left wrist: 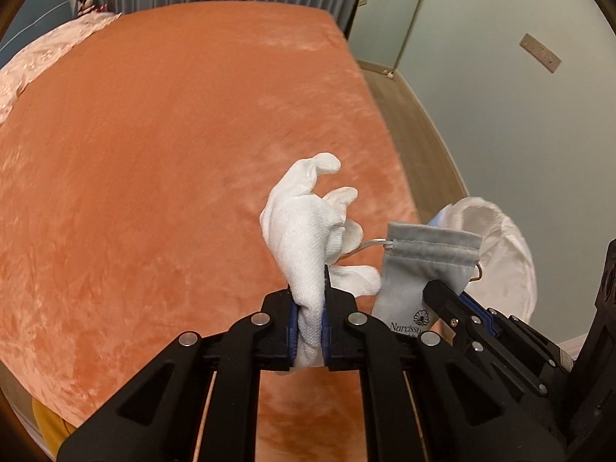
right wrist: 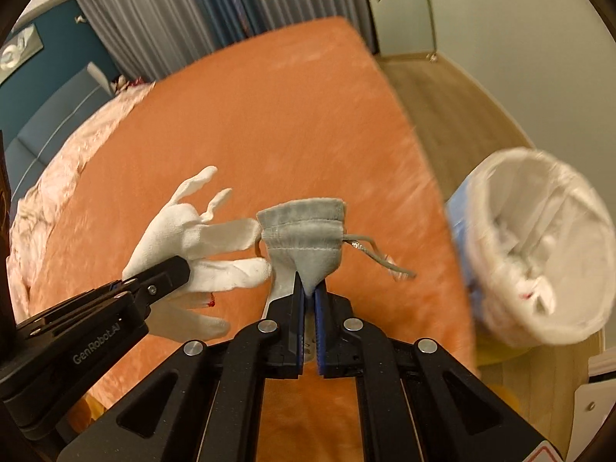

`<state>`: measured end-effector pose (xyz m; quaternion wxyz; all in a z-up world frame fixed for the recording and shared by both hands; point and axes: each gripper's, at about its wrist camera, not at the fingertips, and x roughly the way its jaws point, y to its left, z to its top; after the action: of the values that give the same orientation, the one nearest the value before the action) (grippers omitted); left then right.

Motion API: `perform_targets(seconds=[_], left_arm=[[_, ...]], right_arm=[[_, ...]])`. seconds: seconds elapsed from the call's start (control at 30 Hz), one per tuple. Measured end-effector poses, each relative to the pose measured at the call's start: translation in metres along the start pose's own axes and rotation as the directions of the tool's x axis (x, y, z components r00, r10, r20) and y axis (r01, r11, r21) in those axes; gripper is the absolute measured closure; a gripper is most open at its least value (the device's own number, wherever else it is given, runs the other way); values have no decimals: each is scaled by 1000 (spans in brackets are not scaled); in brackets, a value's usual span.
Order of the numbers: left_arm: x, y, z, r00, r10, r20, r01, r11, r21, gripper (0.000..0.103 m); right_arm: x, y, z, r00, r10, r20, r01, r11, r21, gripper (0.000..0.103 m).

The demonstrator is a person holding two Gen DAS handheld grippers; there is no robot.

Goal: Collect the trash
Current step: 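Carry the glove and pouch over the bin and open both tools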

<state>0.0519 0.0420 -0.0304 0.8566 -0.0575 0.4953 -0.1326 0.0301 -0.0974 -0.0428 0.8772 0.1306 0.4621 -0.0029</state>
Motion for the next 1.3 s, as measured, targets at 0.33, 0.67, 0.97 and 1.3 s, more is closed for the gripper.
perform_targets(seconds=[0.33, 0.67, 0.97, 1.3], left_arm=[[-34, -94, 33, 987, -136, 85, 123, 982, 145, 95], [-22, -176, 43, 968, -251, 30, 235, 939, 252, 94], [9, -225, 35, 958, -280, -61, 284, 903, 322, 94], [40, -246, 33, 956, -277, -95, 293, 902, 316, 89]], right_arm=[[-65, -78, 28, 990, -82, 116, 71, 993, 96, 98], [-112, -159, 34, 959, -219, 178, 179, 959, 219, 98], [-121, -192, 30, 952, -258, 165, 208, 940, 269, 98], [-111, -202, 34, 958, -254, 135, 210, 937, 279, 98]])
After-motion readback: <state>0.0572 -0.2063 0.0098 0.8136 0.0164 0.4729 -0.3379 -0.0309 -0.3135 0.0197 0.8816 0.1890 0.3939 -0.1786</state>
